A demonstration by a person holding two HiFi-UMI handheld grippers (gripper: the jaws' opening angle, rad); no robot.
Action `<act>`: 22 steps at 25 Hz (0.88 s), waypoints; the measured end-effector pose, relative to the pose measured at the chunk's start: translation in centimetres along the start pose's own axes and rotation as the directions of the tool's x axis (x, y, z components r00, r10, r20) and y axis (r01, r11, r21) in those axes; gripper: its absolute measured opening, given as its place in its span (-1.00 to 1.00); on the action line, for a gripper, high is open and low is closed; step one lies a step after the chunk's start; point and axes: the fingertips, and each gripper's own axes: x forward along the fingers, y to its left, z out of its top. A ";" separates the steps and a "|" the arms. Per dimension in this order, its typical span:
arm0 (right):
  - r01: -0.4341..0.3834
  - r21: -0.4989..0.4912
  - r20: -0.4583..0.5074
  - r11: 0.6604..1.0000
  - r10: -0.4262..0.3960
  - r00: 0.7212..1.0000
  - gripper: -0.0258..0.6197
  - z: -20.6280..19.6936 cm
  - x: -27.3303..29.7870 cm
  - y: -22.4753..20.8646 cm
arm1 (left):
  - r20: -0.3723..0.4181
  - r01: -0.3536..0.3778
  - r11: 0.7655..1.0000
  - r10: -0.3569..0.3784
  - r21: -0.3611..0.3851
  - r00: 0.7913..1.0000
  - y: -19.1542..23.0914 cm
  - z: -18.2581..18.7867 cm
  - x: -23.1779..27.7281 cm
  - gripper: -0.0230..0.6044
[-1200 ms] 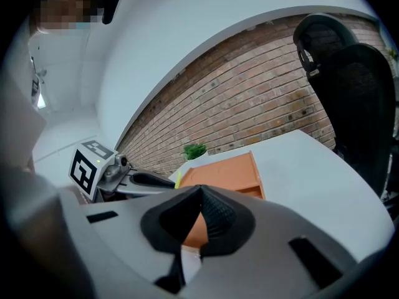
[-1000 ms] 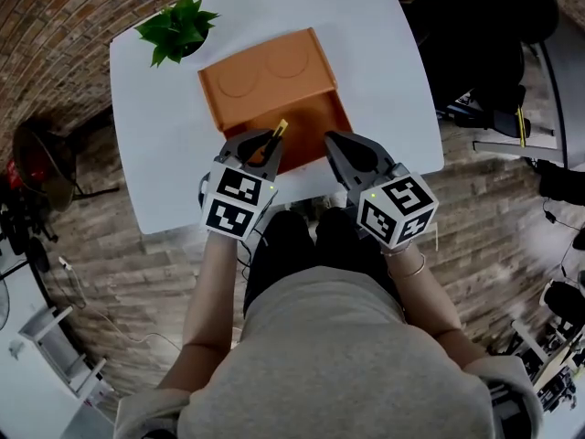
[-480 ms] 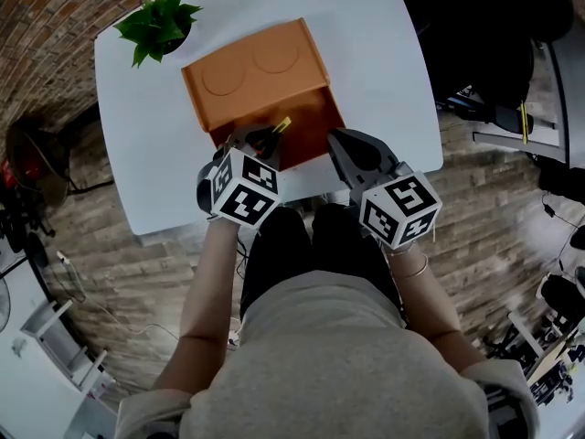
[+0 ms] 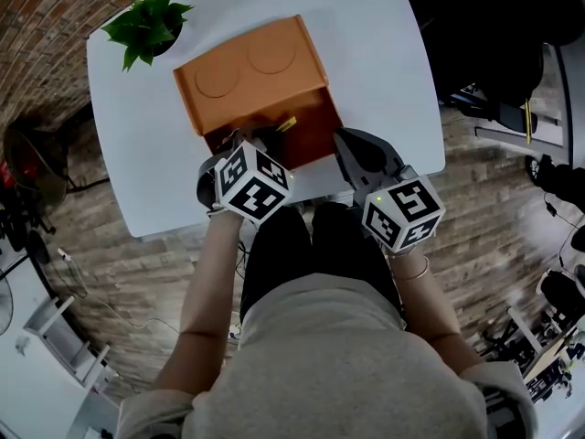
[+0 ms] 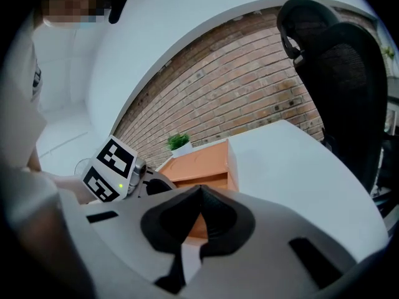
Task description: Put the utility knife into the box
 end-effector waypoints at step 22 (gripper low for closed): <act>0.001 -0.007 0.012 1.000 -0.001 1.000 -0.92 -0.2 -0.4 0.2 | 0.000 0.017 0.999 -0.017 -0.035 1.000 -0.1 0.0 1.2 -0.72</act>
